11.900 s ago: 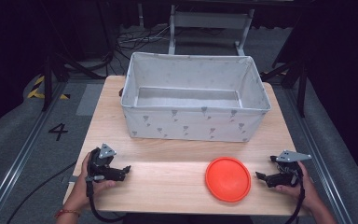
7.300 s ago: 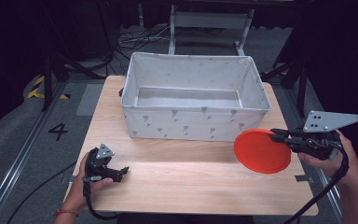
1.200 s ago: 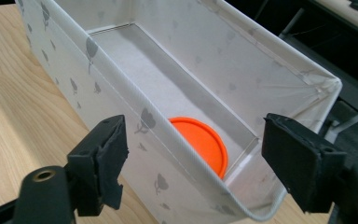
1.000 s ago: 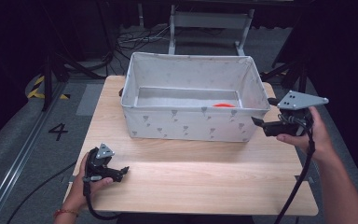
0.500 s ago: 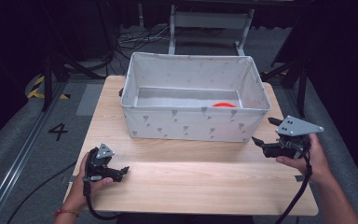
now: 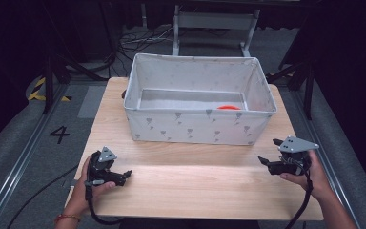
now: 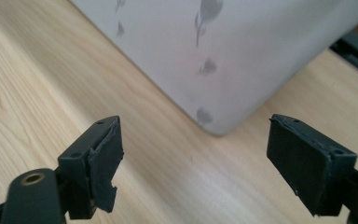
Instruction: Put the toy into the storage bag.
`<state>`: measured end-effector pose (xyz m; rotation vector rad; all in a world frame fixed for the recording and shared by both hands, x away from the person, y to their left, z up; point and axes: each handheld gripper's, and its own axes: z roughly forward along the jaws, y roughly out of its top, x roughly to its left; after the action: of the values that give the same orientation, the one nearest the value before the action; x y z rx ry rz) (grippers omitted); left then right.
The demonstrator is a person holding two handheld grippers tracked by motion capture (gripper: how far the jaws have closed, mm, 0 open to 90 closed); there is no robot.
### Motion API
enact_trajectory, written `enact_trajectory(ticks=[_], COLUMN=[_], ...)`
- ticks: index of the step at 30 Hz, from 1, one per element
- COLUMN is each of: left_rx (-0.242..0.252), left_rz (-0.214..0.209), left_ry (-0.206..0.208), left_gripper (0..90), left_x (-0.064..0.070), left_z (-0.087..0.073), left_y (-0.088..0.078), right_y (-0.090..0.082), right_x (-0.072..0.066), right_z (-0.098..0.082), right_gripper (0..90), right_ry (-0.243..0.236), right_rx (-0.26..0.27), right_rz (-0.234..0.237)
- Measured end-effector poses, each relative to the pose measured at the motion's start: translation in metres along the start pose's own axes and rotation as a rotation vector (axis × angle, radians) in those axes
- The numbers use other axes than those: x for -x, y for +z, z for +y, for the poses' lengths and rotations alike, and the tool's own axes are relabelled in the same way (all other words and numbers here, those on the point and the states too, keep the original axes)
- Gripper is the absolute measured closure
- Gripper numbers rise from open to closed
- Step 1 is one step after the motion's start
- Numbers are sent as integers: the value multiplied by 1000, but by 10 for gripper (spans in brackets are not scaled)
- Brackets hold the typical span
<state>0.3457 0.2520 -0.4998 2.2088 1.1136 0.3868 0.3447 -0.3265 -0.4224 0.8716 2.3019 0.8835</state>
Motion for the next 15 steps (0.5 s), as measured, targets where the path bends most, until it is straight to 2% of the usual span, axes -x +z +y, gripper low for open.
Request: enact_trajectory(ticks=[6, 11, 15], left_rx=[-1, -4, 0], left_rz=[-2, -2, 1], left_ry=[-2, -3, 0], left_gripper=[4, 4, 4], left_x=[0, 0, 0], left_z=[0, 0, 0], left_y=[0, 0, 0], right_y=[12, 20, 22], right_x=[1, 1, -2], right_z=[-24, -47, -61], right_gripper=[190, 190, 189], right_ry=[30, 77, 81], right_rx=[-45, -54, -68], right_rz=[1, 16, 32])
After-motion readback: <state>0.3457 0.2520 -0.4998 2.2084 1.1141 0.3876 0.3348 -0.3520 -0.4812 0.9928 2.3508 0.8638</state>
